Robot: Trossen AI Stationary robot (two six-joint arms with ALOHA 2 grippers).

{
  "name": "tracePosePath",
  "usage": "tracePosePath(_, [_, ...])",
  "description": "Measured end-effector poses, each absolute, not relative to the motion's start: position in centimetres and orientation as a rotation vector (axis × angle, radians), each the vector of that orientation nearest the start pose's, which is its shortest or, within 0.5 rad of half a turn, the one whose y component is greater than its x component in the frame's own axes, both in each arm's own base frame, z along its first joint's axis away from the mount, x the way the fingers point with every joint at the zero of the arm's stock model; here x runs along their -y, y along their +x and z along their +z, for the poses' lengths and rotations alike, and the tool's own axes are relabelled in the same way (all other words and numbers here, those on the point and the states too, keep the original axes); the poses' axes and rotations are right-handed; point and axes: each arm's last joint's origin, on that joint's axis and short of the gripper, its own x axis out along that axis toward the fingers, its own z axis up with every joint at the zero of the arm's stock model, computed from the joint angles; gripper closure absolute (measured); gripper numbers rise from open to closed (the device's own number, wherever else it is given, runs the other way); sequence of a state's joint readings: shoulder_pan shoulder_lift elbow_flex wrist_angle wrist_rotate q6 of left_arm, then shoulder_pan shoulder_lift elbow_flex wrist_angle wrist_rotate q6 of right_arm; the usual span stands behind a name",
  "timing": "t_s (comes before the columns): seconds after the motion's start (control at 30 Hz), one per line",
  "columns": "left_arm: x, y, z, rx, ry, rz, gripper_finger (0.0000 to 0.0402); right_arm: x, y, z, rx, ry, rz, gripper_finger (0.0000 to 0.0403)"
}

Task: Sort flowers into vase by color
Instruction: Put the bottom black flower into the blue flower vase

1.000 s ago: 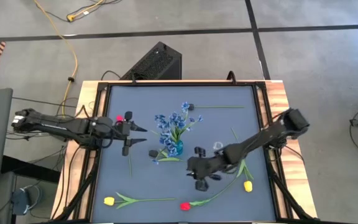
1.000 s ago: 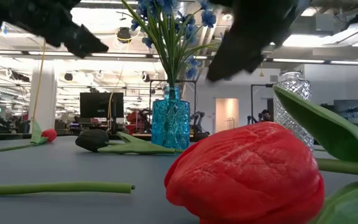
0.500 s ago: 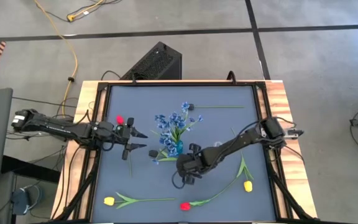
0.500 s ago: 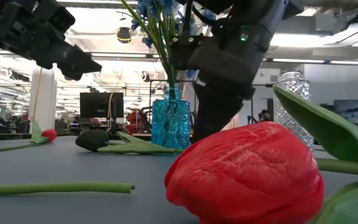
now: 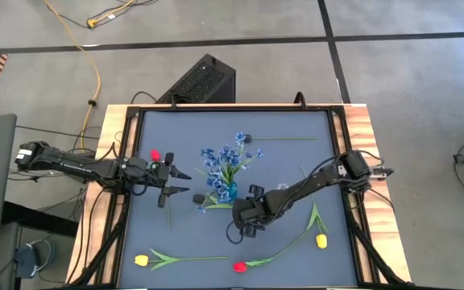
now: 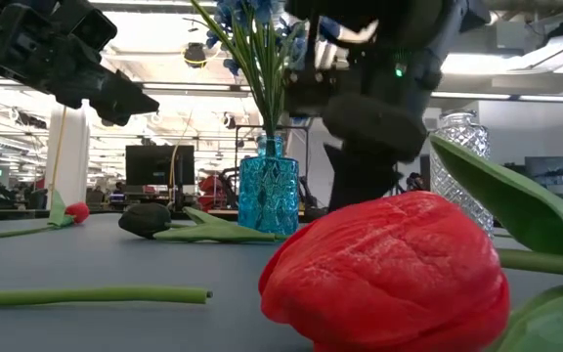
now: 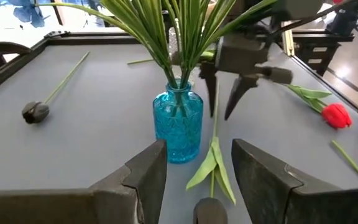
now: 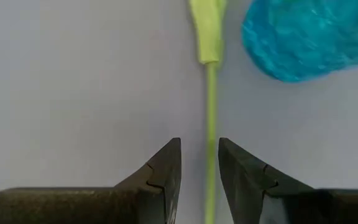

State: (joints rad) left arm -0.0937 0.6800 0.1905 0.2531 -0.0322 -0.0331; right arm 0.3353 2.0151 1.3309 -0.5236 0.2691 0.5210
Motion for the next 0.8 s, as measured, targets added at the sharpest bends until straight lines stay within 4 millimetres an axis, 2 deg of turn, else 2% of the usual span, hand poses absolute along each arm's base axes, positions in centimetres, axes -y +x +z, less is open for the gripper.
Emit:
tracePosePath(0.27, [1.3,15.3,18.5,-0.237,-0.023,-0.057,0.0233,-11.9,37.2,13.5,-1.133,0.18,-0.247,0.0285])
tracePosePath(0.37, [1.3,15.3,18.5,-0.234,-0.023,-0.058,0.0233,-12.0,37.2,13.5,-1.146,0.198,-0.221,0.0319])
tracePosePath(0.47, [1.3,15.3,18.5,-0.231,-0.023,-0.057,0.0233,-12.3,37.1,13.5,-1.164,0.201,-0.167,0.037])
tracePosePath(0.53, [1.3,15.3,18.6,-0.226,-0.022,-0.057,0.0233,-12.3,37.2,13.5,-1.153,0.185,-0.145,0.0387])
tracePosePath(0.7, [1.3,15.3,18.9,-0.19,-0.016,-0.059,0.0233,-12.6,37.3,14.9,-1.129,0.18,-0.076,0.0383])
tracePosePath(0.8, [1.3,15.2,19.0,-0.184,-0.016,-0.058,0.0233,-13.1,37.1,17.2,-1.055,0.17,-0.023,0.0387])
